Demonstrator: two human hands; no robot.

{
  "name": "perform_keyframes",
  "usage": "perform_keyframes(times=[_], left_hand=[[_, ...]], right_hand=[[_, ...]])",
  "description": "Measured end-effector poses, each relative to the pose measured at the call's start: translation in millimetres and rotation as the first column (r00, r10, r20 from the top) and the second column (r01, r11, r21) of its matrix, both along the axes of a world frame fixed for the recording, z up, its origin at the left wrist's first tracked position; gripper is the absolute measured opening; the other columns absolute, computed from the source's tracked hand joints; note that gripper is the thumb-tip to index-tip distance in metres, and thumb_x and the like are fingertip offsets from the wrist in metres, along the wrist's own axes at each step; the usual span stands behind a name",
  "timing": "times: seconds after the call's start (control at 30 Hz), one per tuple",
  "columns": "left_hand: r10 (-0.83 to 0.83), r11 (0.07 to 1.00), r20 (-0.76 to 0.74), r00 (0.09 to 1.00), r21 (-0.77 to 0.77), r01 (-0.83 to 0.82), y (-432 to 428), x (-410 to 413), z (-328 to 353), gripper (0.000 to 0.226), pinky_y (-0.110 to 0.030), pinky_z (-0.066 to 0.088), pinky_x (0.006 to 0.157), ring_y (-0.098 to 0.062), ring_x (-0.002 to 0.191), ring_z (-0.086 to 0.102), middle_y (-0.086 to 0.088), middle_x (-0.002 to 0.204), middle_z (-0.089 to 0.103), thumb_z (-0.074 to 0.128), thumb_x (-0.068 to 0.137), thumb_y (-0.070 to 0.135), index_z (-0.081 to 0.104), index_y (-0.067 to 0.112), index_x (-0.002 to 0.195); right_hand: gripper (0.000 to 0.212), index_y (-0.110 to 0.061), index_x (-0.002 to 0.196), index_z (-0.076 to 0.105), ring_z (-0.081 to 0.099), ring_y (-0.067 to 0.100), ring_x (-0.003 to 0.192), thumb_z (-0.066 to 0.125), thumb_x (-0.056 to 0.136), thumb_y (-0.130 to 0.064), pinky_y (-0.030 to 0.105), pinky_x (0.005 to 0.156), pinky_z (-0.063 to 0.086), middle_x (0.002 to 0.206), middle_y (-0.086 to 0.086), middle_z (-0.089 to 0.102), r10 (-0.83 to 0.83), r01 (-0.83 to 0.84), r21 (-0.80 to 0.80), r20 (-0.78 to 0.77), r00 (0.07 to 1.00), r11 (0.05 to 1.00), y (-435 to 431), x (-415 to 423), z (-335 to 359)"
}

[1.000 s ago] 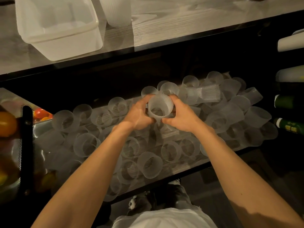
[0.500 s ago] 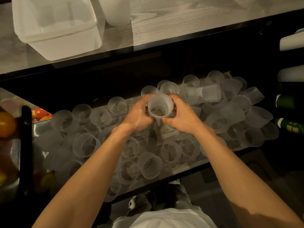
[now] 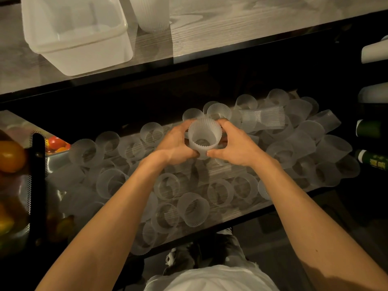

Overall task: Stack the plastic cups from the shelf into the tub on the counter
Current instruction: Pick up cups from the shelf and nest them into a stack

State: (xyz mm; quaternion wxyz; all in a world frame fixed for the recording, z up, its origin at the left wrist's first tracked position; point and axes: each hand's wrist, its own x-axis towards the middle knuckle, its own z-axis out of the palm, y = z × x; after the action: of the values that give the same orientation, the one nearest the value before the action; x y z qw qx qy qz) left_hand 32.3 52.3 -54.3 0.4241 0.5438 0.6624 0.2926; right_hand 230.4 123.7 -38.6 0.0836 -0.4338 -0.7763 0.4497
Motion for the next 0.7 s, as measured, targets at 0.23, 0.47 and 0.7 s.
perform_keyframes(times=[0.23,0.47,0.7], left_hand=[[0.06,0.996,0.068,0.996,0.067,-0.065,9.8,-0.5,2.6,0.086,-0.025,0.055,0.093,-0.01,0.125,0.054,0.012,0.132,0.055,0.083,0.076,0.006,0.043,0.029,0.148],[0.118,0.988,0.18,0.977,0.075,-0.133,14.1,0.8,-9.5,0.072,-0.043,0.056,0.102,-0.012,0.128,0.056,0.005,0.133,0.057,0.077,0.083,-0.002,0.047,0.02,0.145],[0.148,0.987,0.168,0.975,0.039,-0.156,16.6,2.3,-28.6,0.069,-0.033,0.058,0.099,-0.018,0.127,0.06,-0.002,0.135,0.058,0.076,0.083,-0.005,0.047,0.015,0.142]], right_hand=[[0.078,-0.03,0.144,0.047,0.06,0.008,0.12,0.087,0.077,-0.028,0.037,0.102,0.055,0.13,-0.013,0.061,-0.066,0.067,0.014,-0.081,0.995,0.998,9.6,-5.8,-2.7],[0.072,-0.029,0.14,0.052,0.061,0.007,0.12,0.087,0.077,-0.03,0.041,0.099,0.057,0.124,-0.014,0.065,-0.154,0.151,-0.036,-0.111,0.982,0.988,19.1,-6.9,-17.0],[0.077,-0.029,0.143,0.045,0.064,0.015,0.117,0.085,0.079,-0.021,0.043,0.099,0.057,0.125,-0.008,0.065,-0.136,0.135,-0.025,-0.061,0.989,0.991,14.9,-8.5,-33.8]])
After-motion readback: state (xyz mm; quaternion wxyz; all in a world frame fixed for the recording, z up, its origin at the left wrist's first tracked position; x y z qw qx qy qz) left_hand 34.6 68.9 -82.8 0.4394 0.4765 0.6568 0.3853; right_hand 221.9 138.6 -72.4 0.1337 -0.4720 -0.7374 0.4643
